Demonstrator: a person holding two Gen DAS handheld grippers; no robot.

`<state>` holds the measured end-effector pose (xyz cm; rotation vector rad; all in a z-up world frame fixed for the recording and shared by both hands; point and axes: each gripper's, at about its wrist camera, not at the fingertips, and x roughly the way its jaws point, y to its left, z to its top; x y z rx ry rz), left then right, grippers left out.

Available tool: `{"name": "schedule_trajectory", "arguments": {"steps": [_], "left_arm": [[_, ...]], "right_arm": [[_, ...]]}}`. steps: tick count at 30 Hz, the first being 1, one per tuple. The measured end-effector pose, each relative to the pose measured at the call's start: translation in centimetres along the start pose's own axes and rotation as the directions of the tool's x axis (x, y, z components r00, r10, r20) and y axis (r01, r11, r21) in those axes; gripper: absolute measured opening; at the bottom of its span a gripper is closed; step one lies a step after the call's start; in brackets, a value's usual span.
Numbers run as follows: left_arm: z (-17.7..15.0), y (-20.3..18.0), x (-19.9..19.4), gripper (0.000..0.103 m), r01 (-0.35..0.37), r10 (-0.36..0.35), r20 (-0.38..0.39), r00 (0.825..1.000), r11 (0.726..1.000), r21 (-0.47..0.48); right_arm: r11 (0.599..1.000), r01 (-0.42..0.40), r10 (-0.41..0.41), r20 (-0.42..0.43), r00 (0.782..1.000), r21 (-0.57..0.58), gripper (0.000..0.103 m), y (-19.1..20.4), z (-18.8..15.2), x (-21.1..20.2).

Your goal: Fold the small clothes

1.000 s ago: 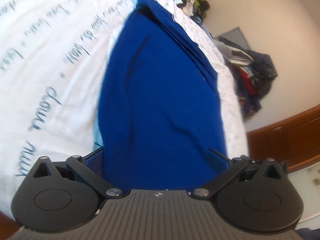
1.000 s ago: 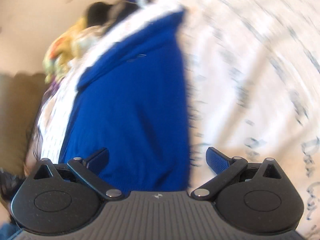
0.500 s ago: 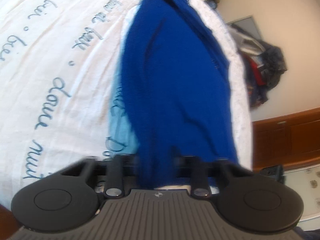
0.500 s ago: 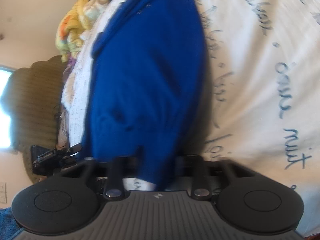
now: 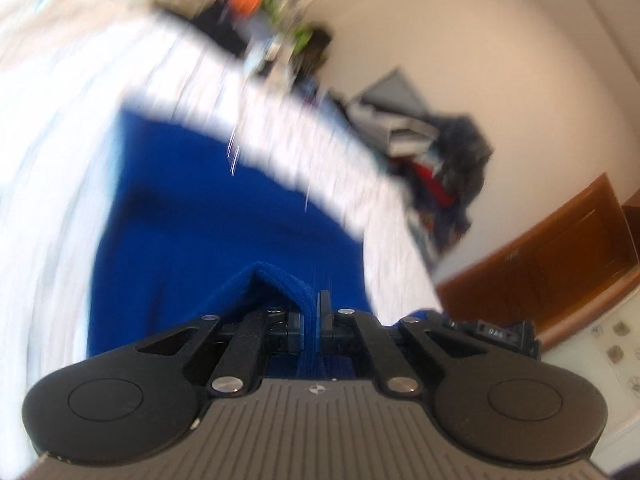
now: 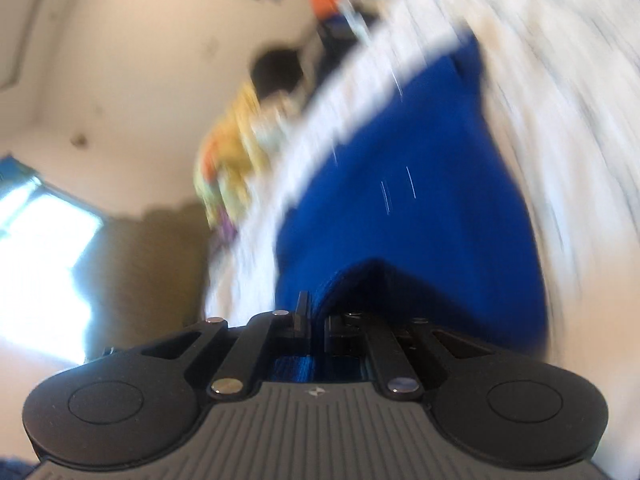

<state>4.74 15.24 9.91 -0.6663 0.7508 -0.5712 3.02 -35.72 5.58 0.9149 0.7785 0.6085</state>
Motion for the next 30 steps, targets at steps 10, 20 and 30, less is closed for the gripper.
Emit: {"name": "schedule_trajectory", "arguments": {"steps": [10, 20, 30], "left_arm": [[13.2, 6.8, 15.2, 0.007, -0.277, 0.279, 0.108, 0.954, 0.96, -0.035], [6.5, 6.0, 5.8, 0.101, -0.397, 0.39, 0.231, 0.892, 0.918, -0.017], [-0.1, 8.3, 5.5, 0.031, -0.318, 0.321, 0.001, 0.947, 0.936, -0.152]], "right_arm": [[0.956, 0.172, -0.215, 0.166, 0.962, 0.24, 0.037, -9.2, 15.5, 11.0], [0.89, 0.442, -0.418, 0.184, 0.89, -0.117, 0.083, -4.3, 9.4, 5.8], [0.952, 0.303, -0.304, -0.012, 0.953, -0.038, 0.08, -5.0, 2.7, 4.7]]}}
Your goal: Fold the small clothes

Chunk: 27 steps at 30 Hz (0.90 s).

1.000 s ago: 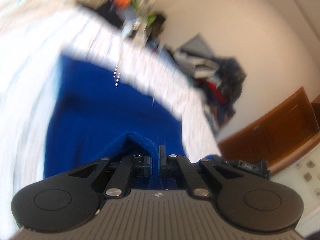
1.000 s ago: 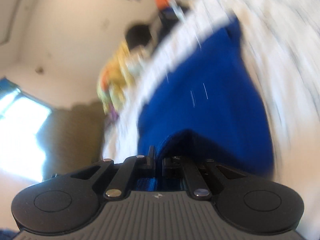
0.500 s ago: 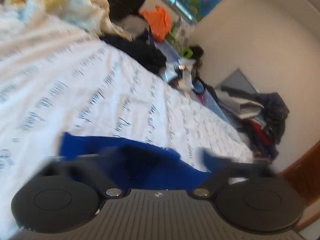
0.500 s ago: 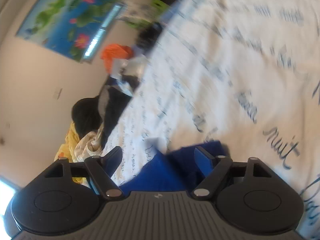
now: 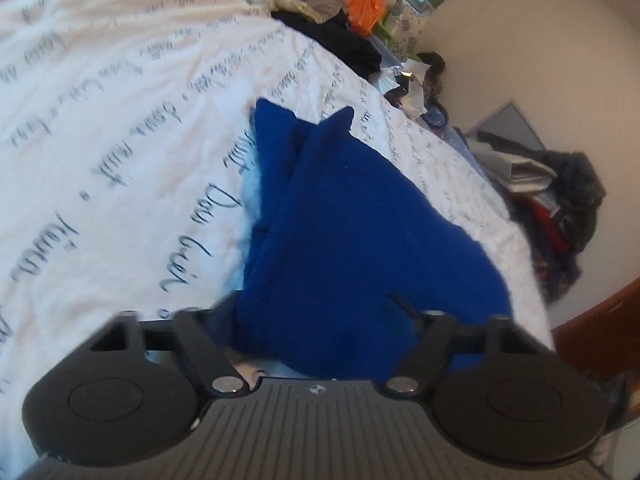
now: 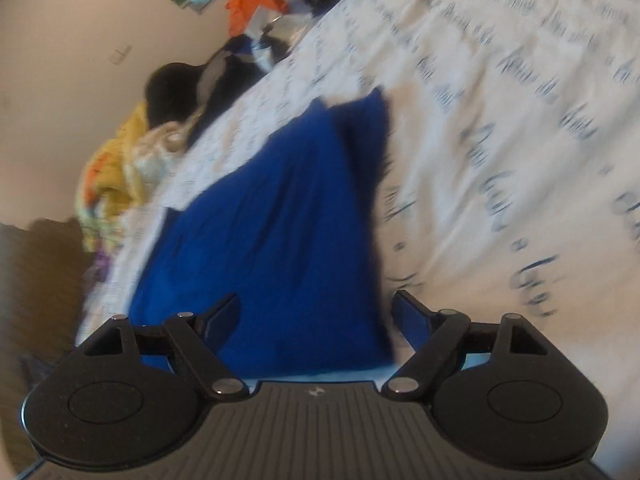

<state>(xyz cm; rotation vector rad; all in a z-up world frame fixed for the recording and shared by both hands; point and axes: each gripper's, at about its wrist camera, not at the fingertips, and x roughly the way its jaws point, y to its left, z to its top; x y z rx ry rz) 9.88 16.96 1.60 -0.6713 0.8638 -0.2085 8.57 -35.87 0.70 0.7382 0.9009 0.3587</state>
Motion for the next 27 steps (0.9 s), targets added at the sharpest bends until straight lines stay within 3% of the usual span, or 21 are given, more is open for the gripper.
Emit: {"name": "schedule_trajectory", "arguments": {"steps": [1, 2, 3, 6, 10, 12, 14, 16, 17, 18, 19, 20, 22, 23, 24, 25, 27], "left_arm": [[0.2, 0.3, 0.8, 0.009, -0.011, 0.01, -0.032, 0.999, 0.999, -0.03], [0.4, 0.5, 1.2, 0.01, -0.027, 0.025, -0.04, 0.999, 0.998, -0.062], [0.7, 0.6, 1.3, 0.009, -0.023, 0.019, -0.041, 0.999, 0.996, -0.088], [1.1, -1.2, -0.7, 0.007, -0.012, 0.011, -0.008, 1.0, 0.999, -0.035], [0.2, -4.6, -7.7, 0.005, 0.104, -0.108, 0.048, 0.993, 0.992, 0.077], [-1.5, -5.2, -10.3, 0.006, 0.118, -0.122, 0.022, 0.992, 0.987, 0.11], [-3.9, -4.7, -11.7, 0.007, 0.078, -0.077, -0.01, 0.997, 0.986, 0.146], [-6.2, -3.2, -11.4, 0.01, -0.039, 0.045, -0.023, 0.999, 0.977, 0.21], [-7.0, -2.0, -10.9, 0.015, -0.095, 0.102, -0.023, 0.995, 0.973, 0.209], [-7.3, -0.9, -10.6, 0.019, -0.142, 0.149, -0.023, 0.989, 0.971, 0.194], [-7.1, -0.3, -10.5, 0.019, -0.167, 0.172, -0.016, 0.985, 0.971, 0.173], [-6.4, -0.1, -10.4, 0.022, -0.171, 0.172, 0.005, 0.985, 0.973, 0.157], [-4.3, -1.3, -10.3, 0.048, -0.175, 0.164, 0.076, 0.984, 0.969, 0.174], [-3.2, -2.5, -9.9, 0.072, -0.181, 0.16, 0.118, 0.98, 0.963, 0.198], [-2.2, -3.5, -9.2, 0.085, -0.187, 0.155, 0.152, 0.976, 0.955, 0.229], [-1.1, -4.8, -8.1, 0.085, -0.206, 0.163, 0.179, 0.97, 0.943, 0.262], [0.7, -6.9, -4.6, 0.074, -0.22, 0.173, 0.165, 0.971, 0.917, 0.332]], "right_arm": [[1.0, 0.005, -0.004, -0.021, 1.0, 0.024, 0.043, 0.0, 0.5, 0.8], [0.999, 0.027, -0.024, -0.065, 0.998, 0.046, 0.018, -0.2, 1.1, 1.8], [0.998, 0.028, -0.025, -0.078, 0.997, 0.048, 0.006, -0.4, 1.3, 2.6], [1.0, 0.017, -0.015, -0.068, 0.998, 0.025, 0.006, 0.3, 1.7, 2.5], [0.996, -0.074, 0.074, -0.007, 0.997, -0.055, 0.005, 2.9, 1.3, -2.8], [0.99, -0.099, 0.098, -0.018, 0.995, -0.105, 0.005, 3.8, 0.2, -5.7], [0.986, -0.106, 0.098, -0.072, 0.993, -0.125, 0.005, 3.7, -1.5, -7.7], [0.984, -0.022, -0.001, -0.128, 0.992, -0.179, 0.009, 3.3, -3.6, -8.4], [0.979, 0.05, -0.077, -0.134, 0.988, -0.197, 0.012, 2.9, -4.6, -8.3], [0.976, 0.101, -0.127, -0.129, 0.984, -0.192, 0.023, 2.2, -5.3, -8.1], [0.976, 0.13, -0.149, -0.104, 0.983, -0.173, 0.039, 1.6, -5.4, -8.1], [0.974, 0.161, -0.174, -0.071, 0.982, -0.159, 0.043, 1.3, -5.0, -8.2], [0.975, 0.166, -0.167, 0.006, 0.986, -0.145, 0.047, 2.0, -3.2, -8.3], [0.977, 0.141, -0.135, 0.047, 0.99, -0.163, 0.049, 2.7, -2.2, -8.3], [0.974, 0.112, -0.097, 0.083, 0.992, -0.198, 0.056, 3.4, -1.1, -8.0], [0.969, 0.098, -0.076, 0.102, 0.992, -0.229, 0.06, 4.1, -0.1, -7.3], [0.96, 0.107, -0.085, 0.098, 0.992, -0.257, 0.06, 5.1, 2.3, -4.6]]}}
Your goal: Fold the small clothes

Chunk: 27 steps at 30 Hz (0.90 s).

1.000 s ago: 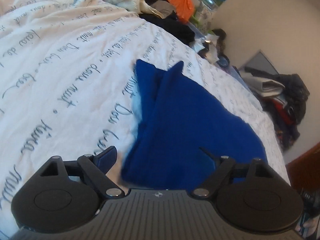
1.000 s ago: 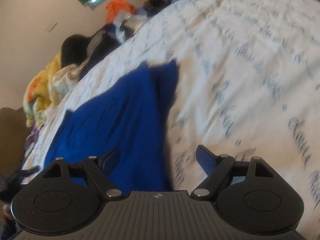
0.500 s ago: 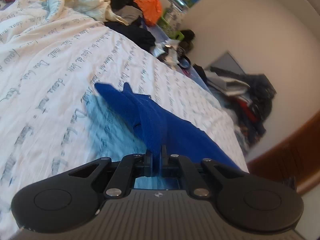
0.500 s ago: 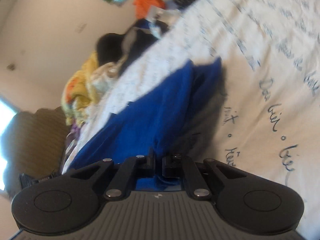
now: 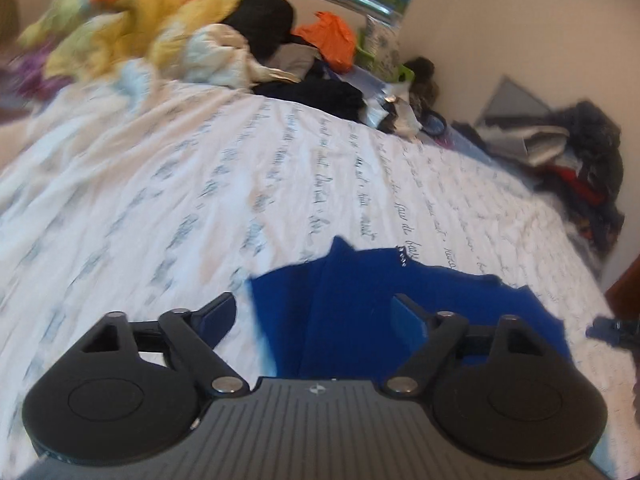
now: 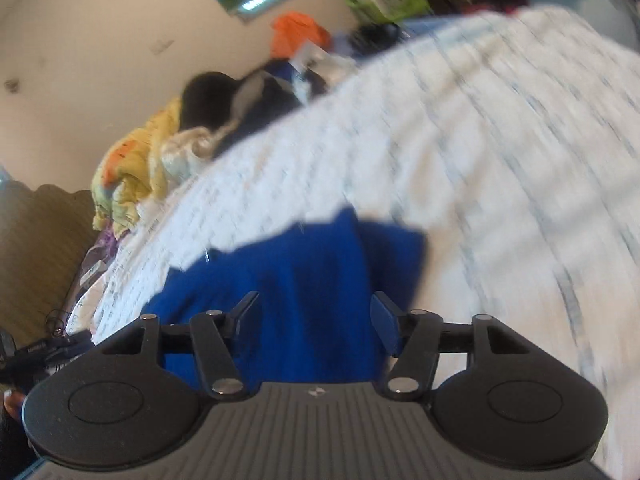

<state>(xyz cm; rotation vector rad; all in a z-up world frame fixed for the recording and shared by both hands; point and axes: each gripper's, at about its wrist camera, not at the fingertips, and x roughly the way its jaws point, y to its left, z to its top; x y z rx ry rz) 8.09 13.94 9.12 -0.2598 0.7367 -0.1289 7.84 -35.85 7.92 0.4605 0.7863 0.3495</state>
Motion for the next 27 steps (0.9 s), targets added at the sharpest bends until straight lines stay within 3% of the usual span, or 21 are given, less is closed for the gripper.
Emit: {"name": "schedule_trajectory", "arguments": {"steps": [3, 6, 7, 8, 9, 10, 12, 13, 15, 17, 18, 20, 21, 22, 24, 25, 27], "left_arm": [[1.5, -2.3, 5.4, 0.063, -0.032, 0.037, -0.041, 0.998, 0.995, 0.099], [1.6, -3.6, 11.1, 0.053, -0.091, 0.11, -0.106, 0.988, 0.98, 0.176], [1.4, -3.8, 12.4, 0.042, -0.107, 0.132, -0.119, 0.984, 0.974, 0.199], [1.2, -3.8, 13.0, 0.015, -0.088, 0.115, -0.118, 0.986, 0.974, 0.211], [1.2, -4.1, 12.7, 0.009, -0.08, 0.102, -0.09, 0.991, 0.972, 0.221], [1.2, -4.6, 12.1, 0.009, -0.099, 0.113, -0.044, 0.993, 0.965, 0.241], [1.5, -5.1, 9.9, 0.009, -0.131, 0.109, 0.095, 0.989, 0.955, 0.266], [1.6, -5.1, 9.6, 0.009, -0.145, 0.115, 0.124, 0.986, 0.952, 0.271], [1.6, -4.6, 11.0, 0.009, -0.146, 0.129, 0.081, 0.988, 0.954, 0.262], [0.7, -4.3, 13.7, 0.01, -0.155, 0.161, 0.001, 0.987, 0.948, 0.278], [0.4, -4.5, 13.6, 0.014, -0.17, 0.165, 0.041, 0.985, 0.944, 0.284], [0.4, -4.9, 12.8, 0.022, -0.184, 0.179, 0.046, 0.983, 0.94, 0.287], [0.5, -4.9, 11.6, 0.036, -0.183, 0.174, 0.058, 0.983, 0.943, 0.277], [0.5, -5.2, 10.2, 0.046, -0.195, 0.175, 0.097, 0.98, 0.943, 0.269], [0.3, -6.2, 7.6, 0.068, -0.195, 0.148, 0.202, 0.968, 0.951, 0.239], [0.4, -7.3, 7.0, 0.068, -0.155, 0.105, 0.213, 0.971, 0.959, 0.237], [0.4, -9.4, 8.0, 0.068, -0.068, 0.031, 0.16, 0.987, 0.969, 0.237]], "right_arm": [[0.999, 0.043, -0.044, -0.036, 0.998, -0.027, 0.06, 0.1, 2.7, 4.9], [0.982, 0.164, -0.17, -0.057, 0.984, -0.097, 0.06, 0.6, 3.4, 9.2], [0.976, 0.186, -0.194, -0.065, 0.979, -0.114, 0.053, 0.1, 3.2, 10.1], [0.974, 0.191, -0.2, -0.076, 0.977, -0.12, 0.044, 0.0, 3.2, 11.0], [0.977, 0.174, -0.186, -0.095, 0.978, -0.121, 0.007, -0.2, 2.9, 11.8], [0.979, 0.16, -0.173, -0.1, 0.98, -0.128, 0.003, -0.1, 2.8, 12.0], [0.97, 0.156, -0.163, -0.026, 0.986, -0.185, 0.003, 0.8, 2.6, 10.7], [0.97, 0.157, -0.156, 0.018, 0.988, -0.186, 0.003, 0.9, 2.8, 9.7], [0.966, 0.203, -0.193, 0.074, 0.978, -0.158, 0.003, -0.2, 3.2, 9.0], [0.973, 0.207, -0.208, 0.001, 0.978, -0.1, 0.003, -2.0, 2.8, 10.9], [0.974, 0.207, -0.207, 0.013, 0.978, -0.093, 0.004, -2.2, 2.3, 11.3], [0.966, 0.238, -0.235, 0.037, 0.971, -0.103, 0.006, -1.5, 1.9, 10.9], [0.963, 0.249, -0.247, 0.031, 0.968, -0.104, 0.014, -1.1, 1.9, 10.5], [0.957, 0.267, -0.265, 0.027, 0.964, -0.11, 0.032, -0.6, 2.1, 9.8], [0.936, 0.325, -0.311, 0.117, 0.943, -0.136, 0.049, 1.1, 2.0, 7.7], [0.934, 0.326, -0.3, 0.178, 0.937, -0.143, 0.054, 2.2, 1.8, 6.9], [0.958, 0.245, -0.211, 0.21, 0.955, -0.152, 0.065, 4.2, 1.7, 7.1]]}}
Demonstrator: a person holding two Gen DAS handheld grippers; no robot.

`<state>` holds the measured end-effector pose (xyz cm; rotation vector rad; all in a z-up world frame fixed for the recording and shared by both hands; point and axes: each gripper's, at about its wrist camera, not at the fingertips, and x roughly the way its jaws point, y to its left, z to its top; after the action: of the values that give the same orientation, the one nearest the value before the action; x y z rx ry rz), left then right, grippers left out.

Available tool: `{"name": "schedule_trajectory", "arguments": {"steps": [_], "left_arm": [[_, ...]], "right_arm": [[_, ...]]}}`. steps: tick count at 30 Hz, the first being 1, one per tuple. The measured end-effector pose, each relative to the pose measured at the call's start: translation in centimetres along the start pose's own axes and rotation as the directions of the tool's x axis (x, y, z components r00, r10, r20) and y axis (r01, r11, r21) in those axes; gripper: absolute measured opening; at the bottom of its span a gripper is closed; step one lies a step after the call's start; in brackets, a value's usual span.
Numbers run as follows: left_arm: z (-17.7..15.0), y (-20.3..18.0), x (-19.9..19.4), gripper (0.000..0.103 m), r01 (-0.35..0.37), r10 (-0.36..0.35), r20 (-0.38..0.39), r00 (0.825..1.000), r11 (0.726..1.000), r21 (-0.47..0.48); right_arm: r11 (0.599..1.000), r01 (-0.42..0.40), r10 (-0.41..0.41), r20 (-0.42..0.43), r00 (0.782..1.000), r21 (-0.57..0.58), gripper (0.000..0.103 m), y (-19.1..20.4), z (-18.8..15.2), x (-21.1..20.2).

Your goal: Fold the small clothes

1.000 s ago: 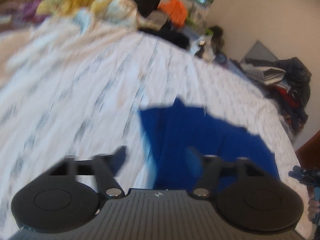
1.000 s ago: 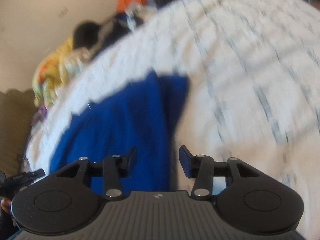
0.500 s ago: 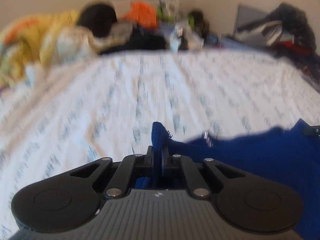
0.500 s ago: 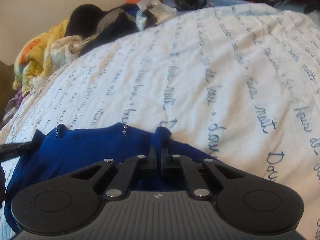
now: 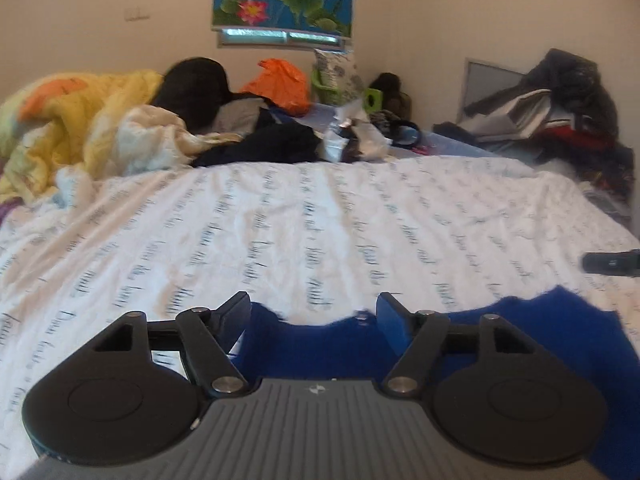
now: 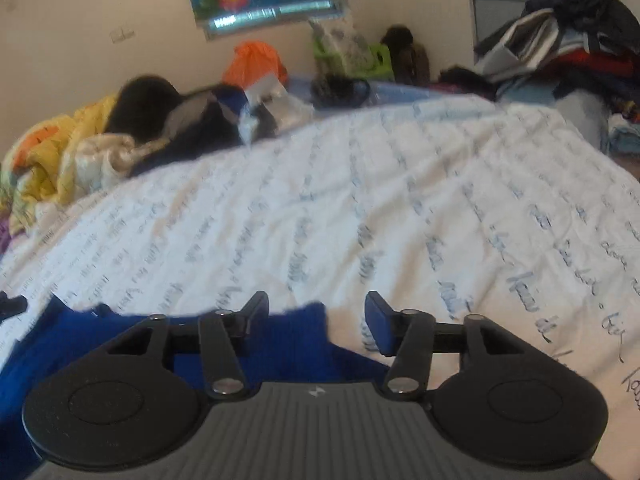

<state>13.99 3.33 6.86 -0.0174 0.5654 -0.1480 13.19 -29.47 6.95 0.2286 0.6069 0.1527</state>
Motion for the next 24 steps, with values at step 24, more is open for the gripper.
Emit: {"name": "schedule_trajectory", "arguments": {"steps": [24], "left_arm": [[-6.3, -4.2, -0.5, 0.101, 0.002, 0.009, -0.117, 0.993, 0.996, 0.092]], "right_arm": [[0.985, 0.03, -0.039, -0.048, 0.998, -0.171, 0.096, 4.1, -4.4, 0.8]]}}
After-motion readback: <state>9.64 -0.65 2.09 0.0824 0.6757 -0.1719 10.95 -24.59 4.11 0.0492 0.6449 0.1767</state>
